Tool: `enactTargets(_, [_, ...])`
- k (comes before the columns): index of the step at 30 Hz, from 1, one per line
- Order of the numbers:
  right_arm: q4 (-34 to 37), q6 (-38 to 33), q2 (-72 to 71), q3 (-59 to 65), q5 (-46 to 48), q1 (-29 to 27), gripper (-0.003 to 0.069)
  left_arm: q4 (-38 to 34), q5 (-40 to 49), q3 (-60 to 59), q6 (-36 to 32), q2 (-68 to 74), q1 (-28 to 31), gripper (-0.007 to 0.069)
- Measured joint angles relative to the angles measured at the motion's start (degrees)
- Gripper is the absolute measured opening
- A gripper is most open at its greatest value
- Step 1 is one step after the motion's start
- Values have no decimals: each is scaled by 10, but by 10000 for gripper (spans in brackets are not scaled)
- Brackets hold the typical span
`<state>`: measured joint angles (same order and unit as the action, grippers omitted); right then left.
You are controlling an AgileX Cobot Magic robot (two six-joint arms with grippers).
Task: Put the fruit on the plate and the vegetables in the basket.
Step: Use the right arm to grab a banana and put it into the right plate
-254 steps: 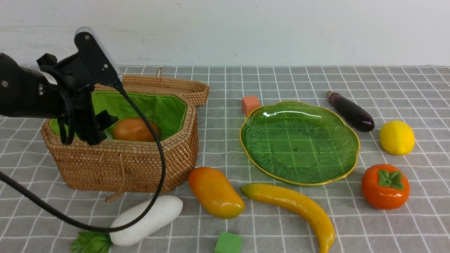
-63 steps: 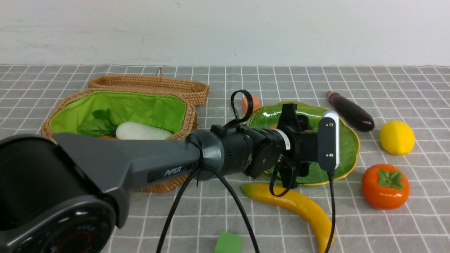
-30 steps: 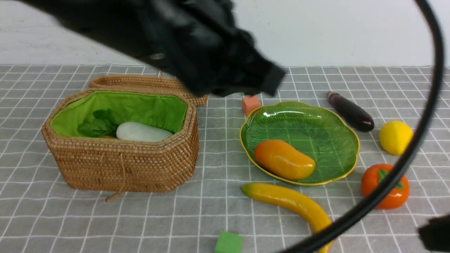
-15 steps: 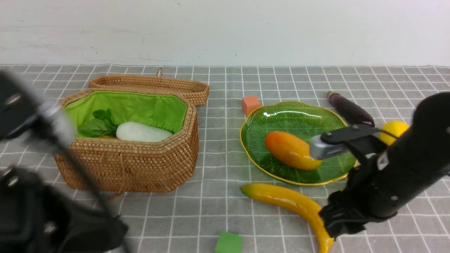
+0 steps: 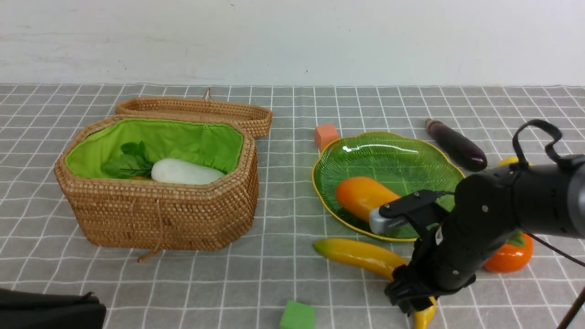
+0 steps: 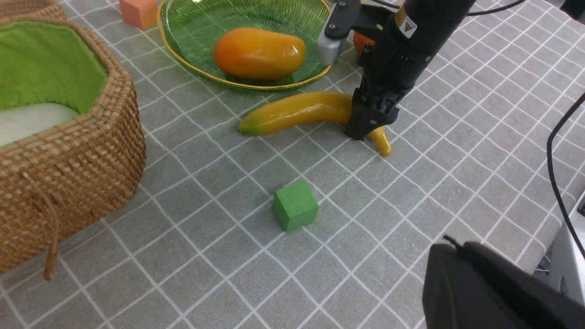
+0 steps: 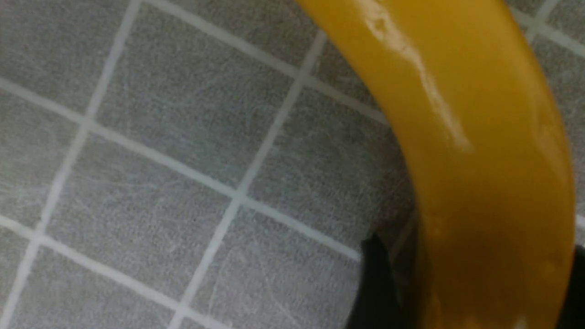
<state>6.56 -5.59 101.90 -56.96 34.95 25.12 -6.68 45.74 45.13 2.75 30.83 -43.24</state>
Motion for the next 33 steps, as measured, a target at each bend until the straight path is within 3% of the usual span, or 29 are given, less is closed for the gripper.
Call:
enactTargets(4, [1,-2,2,-2,3,0,309,0,-2,0,0,0,0,-13])
enactTargets(14, [64,2,-105,-11,110,0,314,0,-31,0,0,0,0,-13])
enactTargets(20, [67,33,-166,-64,57,-42,314,0,-80,0,0,0,0,-13])
enactTargets(23, [46,37,-95,-113,5,-111,314,0,-126,0,0,0,0,-13])
enactTargets(26, [43,37,-17,-155,-19,-139,314,0,-135,0,0,0,0,-13])
enactTargets(30, [32,26,64,-220,-16,-153,314,0,-136,-1,0,0,0,-13])
enactTargets(33, [29,17,96,-251,-1,-153,372,0,-135,-1,0,0,0,-13])
